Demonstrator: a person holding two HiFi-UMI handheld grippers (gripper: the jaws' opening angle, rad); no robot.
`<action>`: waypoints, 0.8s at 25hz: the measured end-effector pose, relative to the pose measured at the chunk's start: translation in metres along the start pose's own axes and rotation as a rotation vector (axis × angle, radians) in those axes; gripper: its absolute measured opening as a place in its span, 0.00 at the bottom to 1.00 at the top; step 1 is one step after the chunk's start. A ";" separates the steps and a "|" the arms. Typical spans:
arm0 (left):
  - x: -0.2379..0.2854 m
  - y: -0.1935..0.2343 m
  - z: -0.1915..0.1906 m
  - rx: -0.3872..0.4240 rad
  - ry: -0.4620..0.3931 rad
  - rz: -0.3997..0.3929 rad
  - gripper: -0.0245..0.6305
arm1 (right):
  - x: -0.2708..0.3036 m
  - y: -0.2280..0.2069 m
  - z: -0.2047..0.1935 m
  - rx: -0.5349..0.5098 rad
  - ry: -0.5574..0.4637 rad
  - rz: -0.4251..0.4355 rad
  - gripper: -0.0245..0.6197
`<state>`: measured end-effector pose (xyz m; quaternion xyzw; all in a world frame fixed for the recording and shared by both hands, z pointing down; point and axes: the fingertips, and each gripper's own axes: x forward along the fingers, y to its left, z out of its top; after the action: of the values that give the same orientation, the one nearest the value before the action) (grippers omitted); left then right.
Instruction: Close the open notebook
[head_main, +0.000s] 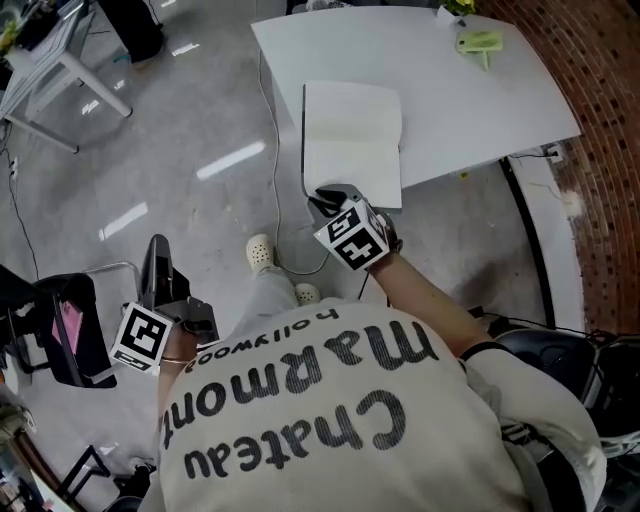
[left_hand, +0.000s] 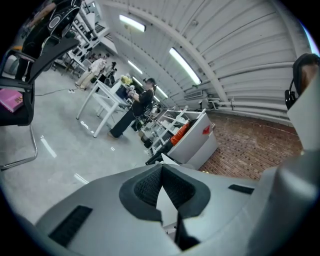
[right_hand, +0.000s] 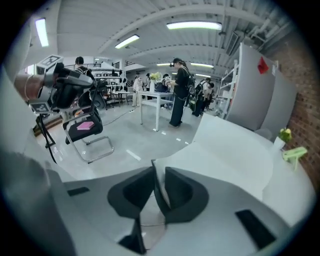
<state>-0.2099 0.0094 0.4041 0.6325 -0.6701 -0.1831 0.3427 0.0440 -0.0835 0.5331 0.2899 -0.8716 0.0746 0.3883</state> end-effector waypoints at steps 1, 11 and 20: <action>0.002 -0.002 0.002 0.010 0.003 -0.004 0.04 | -0.001 -0.001 0.002 0.029 0.001 0.014 0.14; 0.024 -0.012 0.009 -0.002 0.017 -0.045 0.04 | -0.019 -0.015 0.020 0.116 0.019 0.076 0.10; 0.067 -0.025 0.013 0.019 0.071 -0.119 0.04 | -0.036 -0.028 0.044 0.080 0.053 0.123 0.10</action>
<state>-0.1986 -0.0619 0.3931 0.6804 -0.6204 -0.1742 0.3489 0.0508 -0.1060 0.4743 0.2492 -0.8734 0.1408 0.3941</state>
